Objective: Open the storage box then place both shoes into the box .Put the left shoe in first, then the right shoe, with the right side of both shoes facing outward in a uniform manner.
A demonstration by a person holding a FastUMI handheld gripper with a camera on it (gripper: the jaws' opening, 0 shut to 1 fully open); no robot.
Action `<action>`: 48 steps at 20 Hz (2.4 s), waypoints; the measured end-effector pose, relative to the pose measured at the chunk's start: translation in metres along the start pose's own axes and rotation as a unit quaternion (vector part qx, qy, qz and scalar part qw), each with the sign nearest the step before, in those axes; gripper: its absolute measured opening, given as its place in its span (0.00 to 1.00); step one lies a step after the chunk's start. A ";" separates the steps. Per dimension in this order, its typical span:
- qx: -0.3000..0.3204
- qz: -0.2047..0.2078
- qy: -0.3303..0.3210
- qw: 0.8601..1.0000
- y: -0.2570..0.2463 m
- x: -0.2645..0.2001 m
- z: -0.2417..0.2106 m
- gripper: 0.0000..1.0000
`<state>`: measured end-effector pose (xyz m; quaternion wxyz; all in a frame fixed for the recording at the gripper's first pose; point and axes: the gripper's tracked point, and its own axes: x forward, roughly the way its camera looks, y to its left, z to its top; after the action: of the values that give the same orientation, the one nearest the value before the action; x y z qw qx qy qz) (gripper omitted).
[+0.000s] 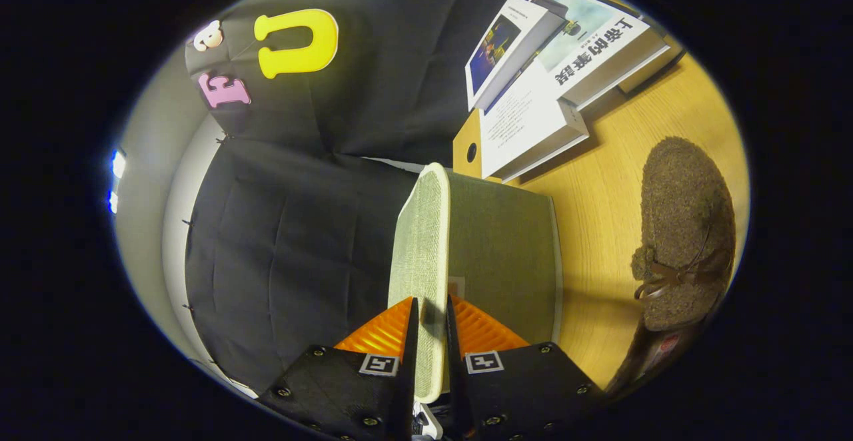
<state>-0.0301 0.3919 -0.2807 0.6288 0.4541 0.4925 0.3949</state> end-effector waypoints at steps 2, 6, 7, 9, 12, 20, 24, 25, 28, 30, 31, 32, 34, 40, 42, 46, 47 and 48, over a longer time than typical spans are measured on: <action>-0.001 -0.014 -0.008 1.000 0.001 -0.010 0.006 0.22; -0.029 -0.031 0.006 0.999 0.013 0.002 0.004 0.04; -0.037 -0.031 0.009 0.999 0.018 0.002 0.004 0.04; -0.046 -0.029 0.008 0.998 0.030 -0.002 0.003 0.04; -0.064 -0.017 0.001 0.998 0.053 -0.003 0.005 0.04; -0.116 -0.015 0.018 0.993 0.124 0.031 0.000 0.04; -0.141 0.001 0.032 0.990 0.169 0.066 -0.011 0.05; -0.144 0.006 0.036 0.989 0.176 0.075 -0.013 0.05; -0.148 0.020 0.050 0.988 0.198 0.108 -0.025 0.06; -0.147 0.027 0.062 0.987 0.211 0.134 -0.037 0.06; -0.147 0.028 0.067 0.986 0.214 0.145 -0.043 0.06; -0.149 0.026 0.074 0.986 0.214 0.159 -0.051 0.06; -0.143 0.026 0.084 0.986 0.213 0.183 -0.061 0.06; -0.103 0.022 0.096 0.990 0.206 0.227 -0.081 0.06; -0.098 0.020 0.096 0.990 0.207 0.234 -0.082 0.06; -0.116 0.030 0.092 0.988 0.218 0.230 -0.086 0.38; -0.131 0.024 0.095 0.987 0.217 0.227 -0.088 0.61; -0.151 0.015 0.095 0.984 0.212 0.220 -0.085 0.84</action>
<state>-0.0794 0.6730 -0.1436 0.6341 0.3219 0.4779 0.5156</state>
